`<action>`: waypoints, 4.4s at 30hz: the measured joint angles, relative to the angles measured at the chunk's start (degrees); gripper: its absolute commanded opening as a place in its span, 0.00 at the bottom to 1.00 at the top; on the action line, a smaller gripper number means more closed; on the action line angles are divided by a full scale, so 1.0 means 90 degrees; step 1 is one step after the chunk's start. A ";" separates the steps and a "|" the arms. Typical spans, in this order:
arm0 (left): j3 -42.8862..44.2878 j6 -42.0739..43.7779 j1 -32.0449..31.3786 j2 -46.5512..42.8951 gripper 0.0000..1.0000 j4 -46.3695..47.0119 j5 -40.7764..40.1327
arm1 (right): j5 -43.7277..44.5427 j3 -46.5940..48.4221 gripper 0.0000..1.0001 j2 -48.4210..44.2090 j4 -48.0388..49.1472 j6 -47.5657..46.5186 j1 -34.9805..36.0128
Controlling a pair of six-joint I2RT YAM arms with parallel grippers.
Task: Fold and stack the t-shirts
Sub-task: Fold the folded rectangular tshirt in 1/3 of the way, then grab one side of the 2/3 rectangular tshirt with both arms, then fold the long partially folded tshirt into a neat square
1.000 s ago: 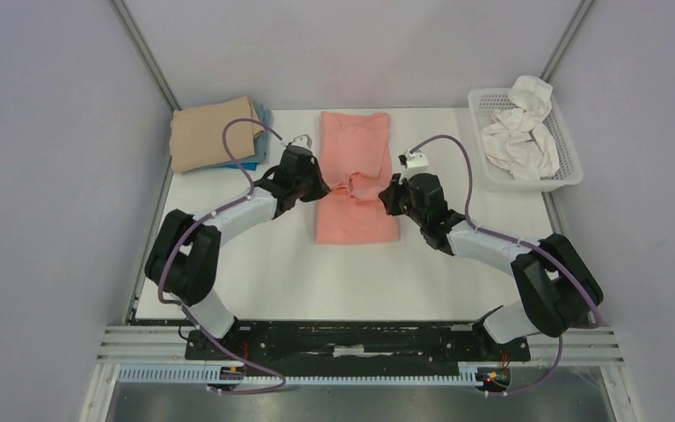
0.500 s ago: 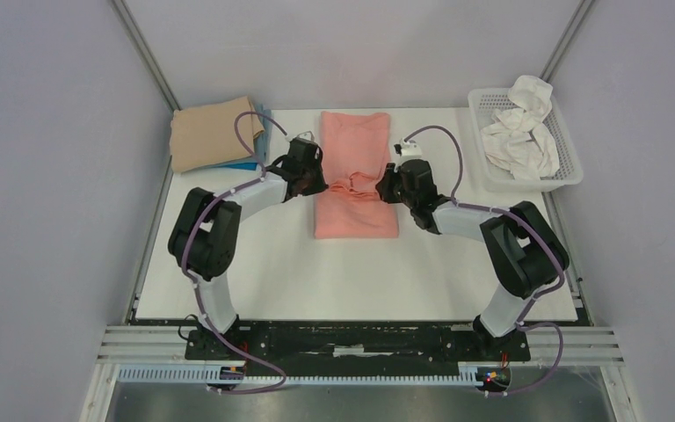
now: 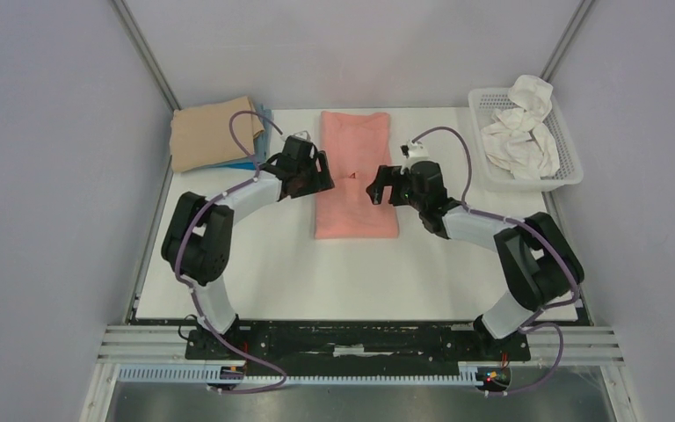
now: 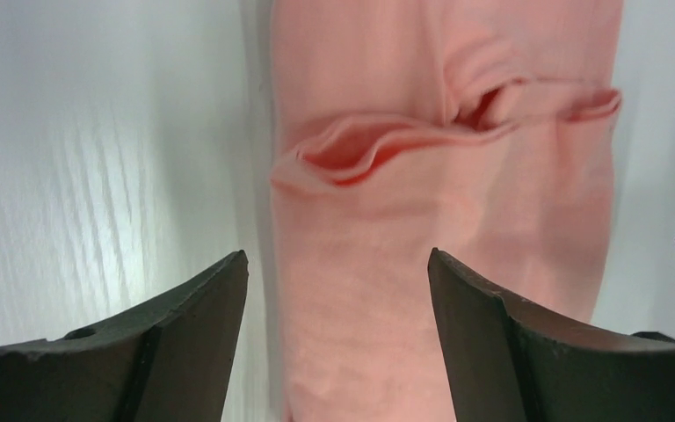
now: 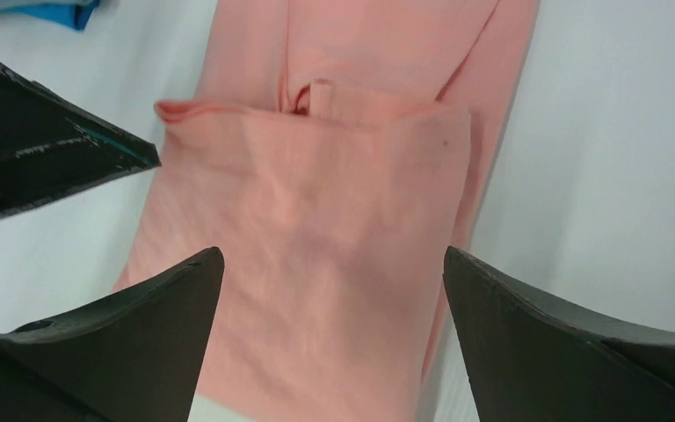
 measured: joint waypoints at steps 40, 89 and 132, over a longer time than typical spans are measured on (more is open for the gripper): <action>-0.3354 -0.1263 -0.0311 -0.1401 0.02 0.1508 0.1416 | -0.0923 -0.2601 0.28 -0.1110 0.0418 0.0843 0.0017; -0.5484 -0.2307 -0.2846 -0.8046 0.02 -0.0872 -0.0323 | -0.1858 -0.4432 0.00 -0.6858 -0.1928 0.0794 0.2135; 0.0886 -0.0597 0.0896 -0.0182 0.02 0.0449 0.2412 | -0.1792 -0.0126 0.00 -0.1304 -0.0396 0.0554 -0.1219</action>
